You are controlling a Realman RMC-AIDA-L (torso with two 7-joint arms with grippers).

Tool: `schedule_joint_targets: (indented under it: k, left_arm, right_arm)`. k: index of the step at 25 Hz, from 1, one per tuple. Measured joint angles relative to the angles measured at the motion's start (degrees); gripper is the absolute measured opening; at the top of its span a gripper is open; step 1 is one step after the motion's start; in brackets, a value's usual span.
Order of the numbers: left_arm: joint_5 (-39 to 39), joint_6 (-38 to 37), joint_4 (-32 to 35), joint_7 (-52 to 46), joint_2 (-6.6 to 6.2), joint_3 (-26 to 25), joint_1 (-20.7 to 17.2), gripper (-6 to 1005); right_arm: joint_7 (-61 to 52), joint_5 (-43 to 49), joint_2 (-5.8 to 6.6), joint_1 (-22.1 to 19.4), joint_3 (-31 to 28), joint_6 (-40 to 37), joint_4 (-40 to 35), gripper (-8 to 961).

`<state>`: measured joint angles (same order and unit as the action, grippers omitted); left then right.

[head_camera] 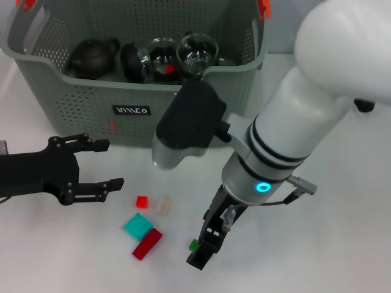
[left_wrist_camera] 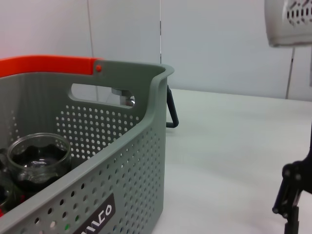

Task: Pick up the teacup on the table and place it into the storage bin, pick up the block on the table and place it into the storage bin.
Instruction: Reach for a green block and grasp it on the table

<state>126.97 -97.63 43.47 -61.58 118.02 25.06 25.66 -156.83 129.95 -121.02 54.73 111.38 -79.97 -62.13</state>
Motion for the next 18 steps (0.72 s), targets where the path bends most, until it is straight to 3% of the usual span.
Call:
schedule_joint_targets:
  k: [18]
  left_arm:
    - [0.0,0.3,-0.6,0.2,0.02,0.0,0.3,830]
  right_arm:
    - [0.0,2.1,-0.18,-0.4,9.6,7.6,0.6,787]
